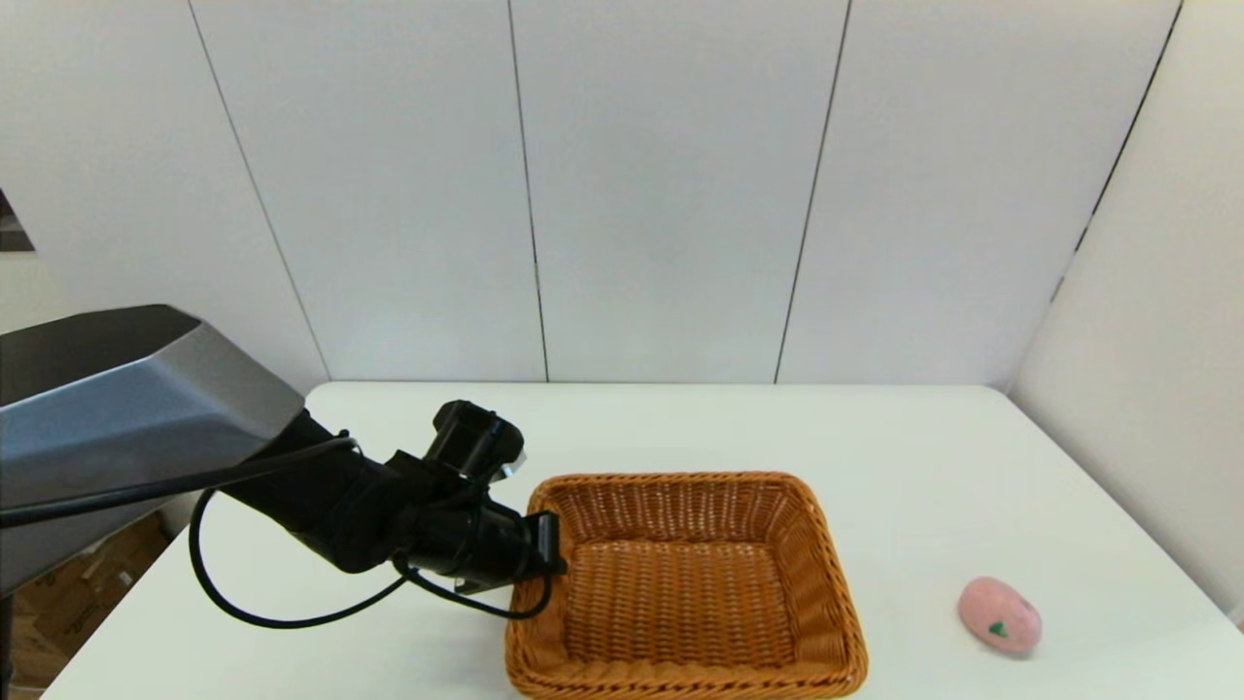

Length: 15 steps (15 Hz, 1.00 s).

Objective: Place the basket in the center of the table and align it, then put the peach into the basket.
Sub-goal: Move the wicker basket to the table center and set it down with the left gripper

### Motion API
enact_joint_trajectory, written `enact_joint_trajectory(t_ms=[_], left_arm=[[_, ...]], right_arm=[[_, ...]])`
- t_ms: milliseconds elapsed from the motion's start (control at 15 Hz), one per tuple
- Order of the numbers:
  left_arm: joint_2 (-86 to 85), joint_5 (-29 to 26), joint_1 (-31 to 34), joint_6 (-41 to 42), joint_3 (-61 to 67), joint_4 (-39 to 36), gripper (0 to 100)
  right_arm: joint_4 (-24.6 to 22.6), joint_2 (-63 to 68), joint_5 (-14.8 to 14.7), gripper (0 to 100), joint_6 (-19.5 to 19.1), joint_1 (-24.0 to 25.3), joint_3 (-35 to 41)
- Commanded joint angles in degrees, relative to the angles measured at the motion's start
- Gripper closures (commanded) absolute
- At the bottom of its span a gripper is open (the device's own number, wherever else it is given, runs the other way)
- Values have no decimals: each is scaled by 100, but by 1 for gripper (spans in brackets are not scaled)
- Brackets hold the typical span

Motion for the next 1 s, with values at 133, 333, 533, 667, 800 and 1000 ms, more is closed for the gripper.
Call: enact_joint_trajectory(t_ms=[133, 333, 533, 667, 800, 1000], left_arm=[[-7, 47, 10, -6, 37, 27, 100], [-51, 47, 28, 3, 46, 36, 100], [-121, 47, 10, 20, 46, 53, 100], [-130, 47, 10, 20, 46, 62, 100], [-148, 47, 10, 20, 46, 62, 100], [-174, 47, 10, 11, 46, 62, 100]], right_arm=[[1, 7, -2, 0, 2, 0, 4], [10, 7, -2, 0, 2, 0, 4], [1, 7, 7, 0, 2, 0, -5], [1, 7, -2, 0, 2, 0, -5], [1, 7, -2, 0, 2, 0, 4], [10, 7, -2, 0, 2, 0, -5]])
